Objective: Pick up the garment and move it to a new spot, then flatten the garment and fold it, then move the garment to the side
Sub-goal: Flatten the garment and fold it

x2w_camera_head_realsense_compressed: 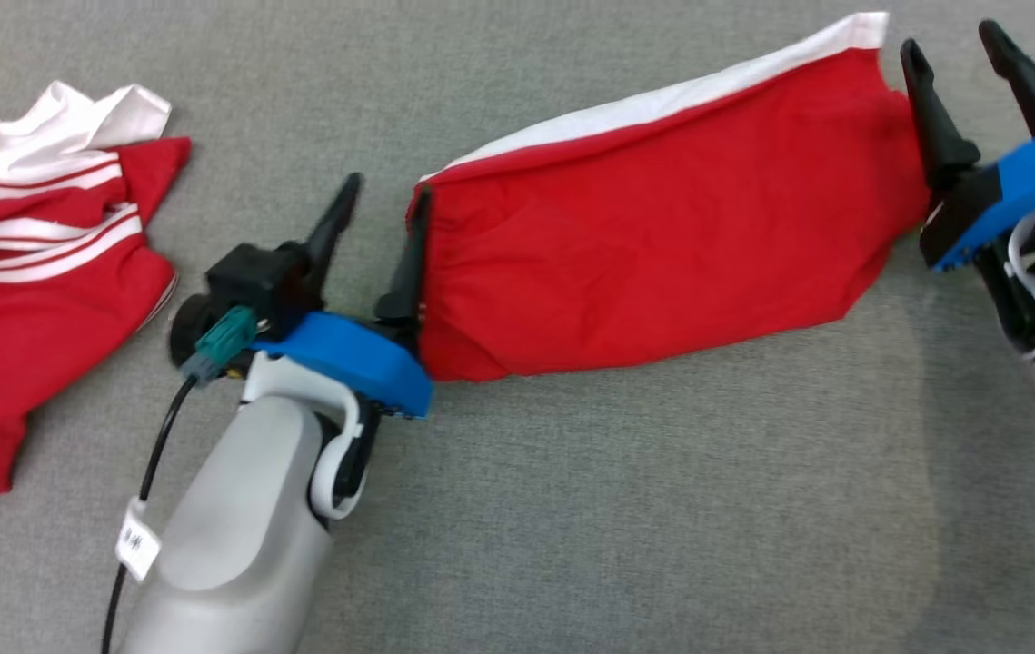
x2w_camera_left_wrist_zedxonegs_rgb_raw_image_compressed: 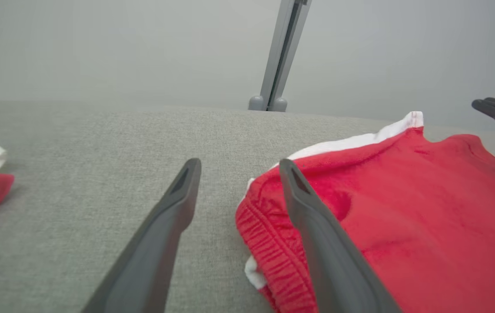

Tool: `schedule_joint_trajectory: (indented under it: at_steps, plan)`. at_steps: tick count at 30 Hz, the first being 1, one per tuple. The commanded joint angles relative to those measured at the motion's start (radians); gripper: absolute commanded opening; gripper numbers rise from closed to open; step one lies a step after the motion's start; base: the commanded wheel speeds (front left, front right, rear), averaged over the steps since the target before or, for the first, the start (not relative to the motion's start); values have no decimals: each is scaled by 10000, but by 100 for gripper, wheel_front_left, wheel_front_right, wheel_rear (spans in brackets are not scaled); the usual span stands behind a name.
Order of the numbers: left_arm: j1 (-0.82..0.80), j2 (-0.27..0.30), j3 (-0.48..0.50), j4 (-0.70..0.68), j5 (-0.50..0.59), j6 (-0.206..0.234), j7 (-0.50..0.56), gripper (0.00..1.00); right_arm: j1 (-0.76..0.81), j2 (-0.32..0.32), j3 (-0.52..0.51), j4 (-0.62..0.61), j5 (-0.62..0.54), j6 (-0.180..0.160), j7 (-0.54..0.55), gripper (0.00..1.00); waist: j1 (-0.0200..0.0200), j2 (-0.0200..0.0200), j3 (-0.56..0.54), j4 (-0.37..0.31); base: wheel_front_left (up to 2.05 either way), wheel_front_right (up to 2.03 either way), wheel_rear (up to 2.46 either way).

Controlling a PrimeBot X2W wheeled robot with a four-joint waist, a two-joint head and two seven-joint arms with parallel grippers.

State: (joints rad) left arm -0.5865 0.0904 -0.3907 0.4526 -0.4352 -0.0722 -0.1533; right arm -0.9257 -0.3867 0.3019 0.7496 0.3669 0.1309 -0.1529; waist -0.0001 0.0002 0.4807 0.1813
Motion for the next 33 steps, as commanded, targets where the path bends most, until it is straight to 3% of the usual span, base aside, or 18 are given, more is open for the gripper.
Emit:
schedule_joint_trajectory:
  at_steps: [1,6,13,25,33]
  plan:
    - [221,219,159,-165,207,293,-373,100,446,68,-196,-249,42,-3,-473,100,1,-2,-348,-338,0,0,0]
    - [766,679,650,-605,387,902,-846,100,1691,451,-907,-1256,-122,-3,-972,100,1,-2,-972,-950,0,0,0]
    - [1620,1243,1103,-1222,425,1343,-942,100,3840,1133,-1926,-3145,-629,-3,-963,100,1,-2,-1782,-1730,0,0,0]
    - [2946,1791,1284,-1956,249,1675,-535,100,6575,2043,-2753,-6021,-1254,-2,270,100,1,-2,-2582,-2399,0,0,0]
    - [3503,1840,1293,-2394,122,1928,-275,100,7300,2310,-2925,-7041,-1403,-2,882,100,1,-2,-2730,-2458,0,0,0]
